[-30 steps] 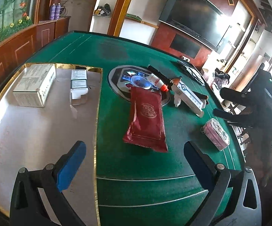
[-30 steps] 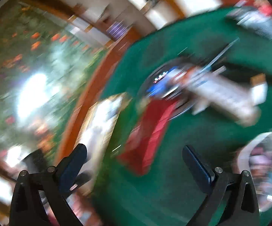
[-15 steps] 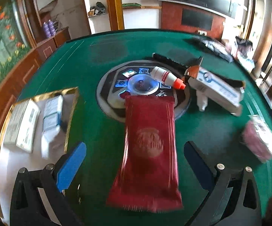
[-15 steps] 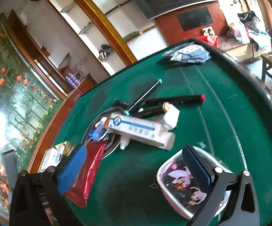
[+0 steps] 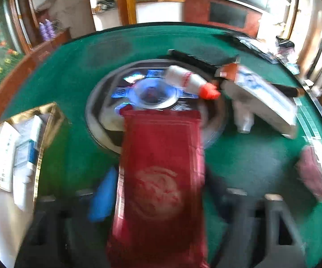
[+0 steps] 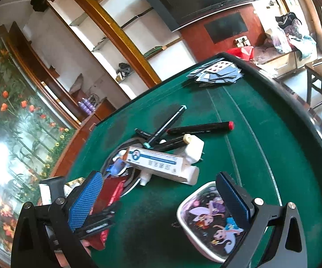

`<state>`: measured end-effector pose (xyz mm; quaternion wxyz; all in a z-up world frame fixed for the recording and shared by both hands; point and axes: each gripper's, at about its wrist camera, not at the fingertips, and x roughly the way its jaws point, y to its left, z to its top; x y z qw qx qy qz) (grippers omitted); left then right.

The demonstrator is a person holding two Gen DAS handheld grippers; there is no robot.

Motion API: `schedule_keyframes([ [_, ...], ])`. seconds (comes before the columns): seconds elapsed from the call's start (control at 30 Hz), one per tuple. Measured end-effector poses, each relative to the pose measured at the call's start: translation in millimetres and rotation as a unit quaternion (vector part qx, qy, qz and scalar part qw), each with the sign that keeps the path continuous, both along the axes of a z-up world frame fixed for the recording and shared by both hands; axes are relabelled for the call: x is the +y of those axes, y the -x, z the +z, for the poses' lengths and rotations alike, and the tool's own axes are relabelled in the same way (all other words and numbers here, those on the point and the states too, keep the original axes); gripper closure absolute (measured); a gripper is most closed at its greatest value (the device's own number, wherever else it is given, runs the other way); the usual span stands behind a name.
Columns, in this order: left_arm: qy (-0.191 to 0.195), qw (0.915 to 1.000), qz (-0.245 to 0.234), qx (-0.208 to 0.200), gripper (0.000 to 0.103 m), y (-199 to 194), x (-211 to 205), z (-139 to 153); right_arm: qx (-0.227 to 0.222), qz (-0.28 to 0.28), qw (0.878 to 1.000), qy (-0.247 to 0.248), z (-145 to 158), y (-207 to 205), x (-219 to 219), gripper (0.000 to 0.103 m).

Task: Organize objects
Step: 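Grasp the red foil pouch with the left gripper while the right gripper grasps the pink cartoon pouch, then carry both pouches over the white tray and open both grippers to drop them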

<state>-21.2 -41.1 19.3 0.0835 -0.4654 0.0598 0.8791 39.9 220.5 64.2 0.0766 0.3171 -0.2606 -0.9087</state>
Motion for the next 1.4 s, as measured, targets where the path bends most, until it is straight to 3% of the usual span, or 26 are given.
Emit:
schedule_keyframes([
  [0.1,-0.008,0.9999,-0.013,0.006,0.052,-14,-1,3,-0.020,-0.022,0.999,-0.019,-6,2,6,0.000],
  [0.27,-0.078,0.9968,-0.003,-0.013,0.053,-36,-24,12,-0.050,-0.078,0.993,-0.078,-15,0,14,0.000],
  [0.5,-0.139,0.9901,-0.007,-0.018,0.053,-83,-63,34,-0.118,-0.023,0.984,-0.132,-36,10,-2,0.000],
  [0.6,-0.139,0.9901,-0.014,0.004,0.053,-102,-78,48,-0.143,0.013,0.974,-0.175,-42,10,-15,0.000],
  [0.77,-0.148,0.9884,-0.010,0.032,0.053,-124,-107,65,-0.178,0.037,0.944,-0.276,-59,11,-37,0.002],
  [1.13,-0.142,0.9885,0.018,0.050,0.053,-140,-146,72,-0.176,0.033,0.938,-0.296,-51,-1,-50,0.012],
  [1.27,-0.145,0.9877,0.028,0.051,0.053,-146,-158,70,-0.179,0.034,0.943,-0.280,-47,-6,-52,0.016],
  [1.4,-0.153,0.9860,0.044,0.050,0.053,-151,-175,70,-0.184,0.050,0.955,-0.229,-47,-13,-50,0.017],
])
